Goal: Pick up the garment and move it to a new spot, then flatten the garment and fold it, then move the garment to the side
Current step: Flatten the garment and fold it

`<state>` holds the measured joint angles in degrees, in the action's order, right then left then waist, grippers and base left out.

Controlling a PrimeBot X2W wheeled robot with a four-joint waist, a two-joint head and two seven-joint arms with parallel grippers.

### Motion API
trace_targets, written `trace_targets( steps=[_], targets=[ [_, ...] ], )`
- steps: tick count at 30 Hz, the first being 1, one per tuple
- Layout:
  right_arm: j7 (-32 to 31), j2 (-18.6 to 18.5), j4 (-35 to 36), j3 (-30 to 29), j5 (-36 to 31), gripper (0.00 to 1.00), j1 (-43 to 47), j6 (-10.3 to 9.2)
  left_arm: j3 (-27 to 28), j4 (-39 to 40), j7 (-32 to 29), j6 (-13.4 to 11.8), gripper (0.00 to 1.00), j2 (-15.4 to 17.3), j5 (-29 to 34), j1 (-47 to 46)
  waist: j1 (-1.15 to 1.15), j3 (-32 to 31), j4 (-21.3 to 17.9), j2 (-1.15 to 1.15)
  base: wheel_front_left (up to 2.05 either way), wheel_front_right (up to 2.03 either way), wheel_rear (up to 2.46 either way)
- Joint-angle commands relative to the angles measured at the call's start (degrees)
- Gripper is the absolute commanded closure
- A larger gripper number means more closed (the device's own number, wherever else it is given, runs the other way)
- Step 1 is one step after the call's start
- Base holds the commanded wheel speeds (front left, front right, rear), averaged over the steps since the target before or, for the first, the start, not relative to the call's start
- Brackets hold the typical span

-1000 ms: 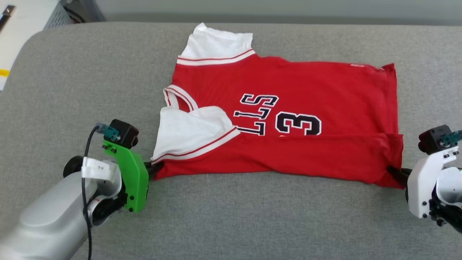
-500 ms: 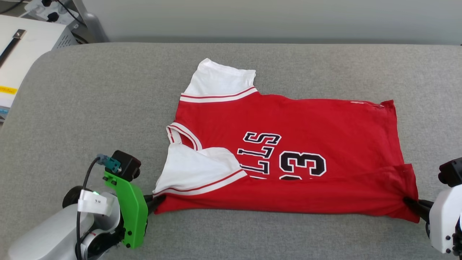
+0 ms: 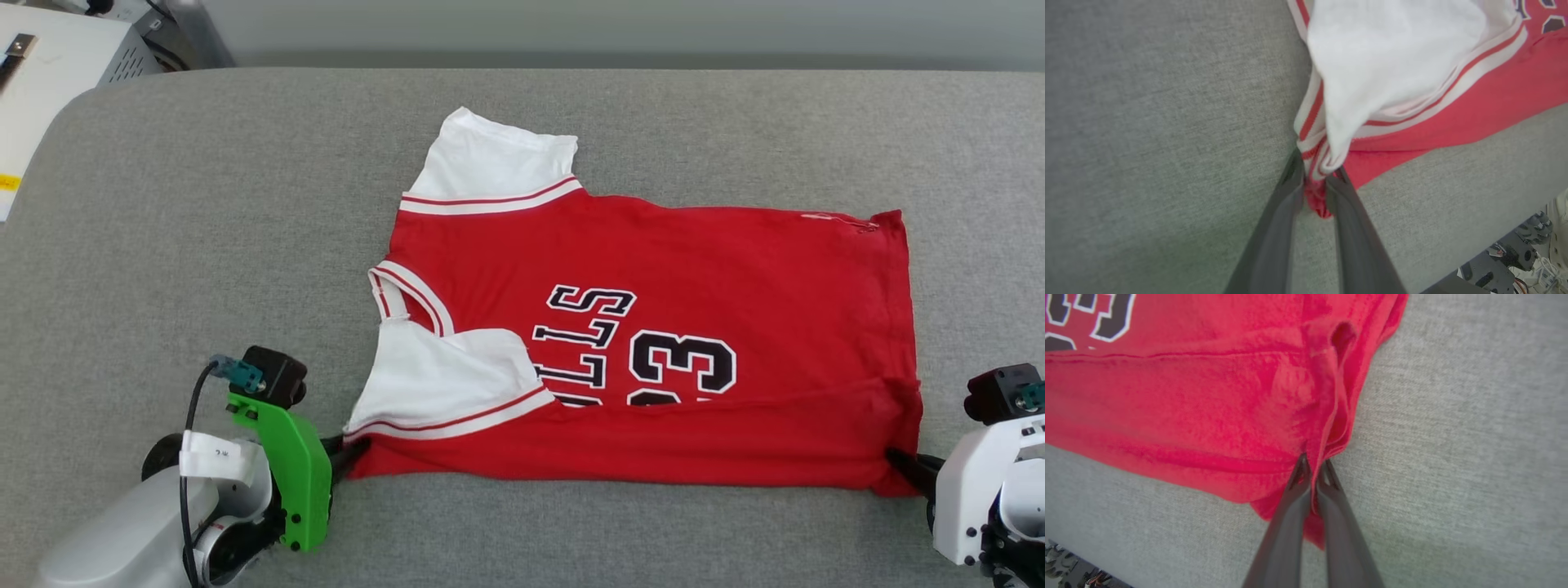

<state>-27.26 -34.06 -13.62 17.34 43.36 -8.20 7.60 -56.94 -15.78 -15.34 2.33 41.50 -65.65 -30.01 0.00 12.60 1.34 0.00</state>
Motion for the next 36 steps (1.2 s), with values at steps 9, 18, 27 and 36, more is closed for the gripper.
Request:
trace_targets(
  steps=[9, 18, 27, 36],
  targets=[
    [13.0, 0.8, 5.7, -6.2, -6.0, 0.00, 1.5, -0.11, 4.6, 3.3, 4.6, -1.5, 0.00, 5.6, 3.3, -4.6, 0.00, -3.2, 0.3, 0.00, 0.00, 0.00, 0.00],
    [26.8, 12.6, 14.2, -17.8, -19.5, 0.00, -0.5, -0.11, 9.9, 5.6, 7.7, -4.1, 0.00, 4.9, 8.6, -18.0, 0.00, 1.2, -2.6, 0.00, 0.00, 0.00, 0.00],
    [30.4, 21.2, 21.3, -17.9, -26.2, 0.00, -2.1, -0.11, 10.7, -2.3, 1.8, -0.9, 0.00, -2.0, 11.2, -36.9, 0.00, 10.9, -7.2, 0.00, 0.00, 0.00, 0.00],
    [30.1, 21.3, 23.5, -14.9, -26.6, 0.00, -7.1, -0.11, 6.2, -15.4, -21.6, 3.6, 0.00, -6.9, 6.9, -52.1, 0.00, 19.8, -11.9, 0.00, 0.00, 0.00, 0.00]
  ],
)
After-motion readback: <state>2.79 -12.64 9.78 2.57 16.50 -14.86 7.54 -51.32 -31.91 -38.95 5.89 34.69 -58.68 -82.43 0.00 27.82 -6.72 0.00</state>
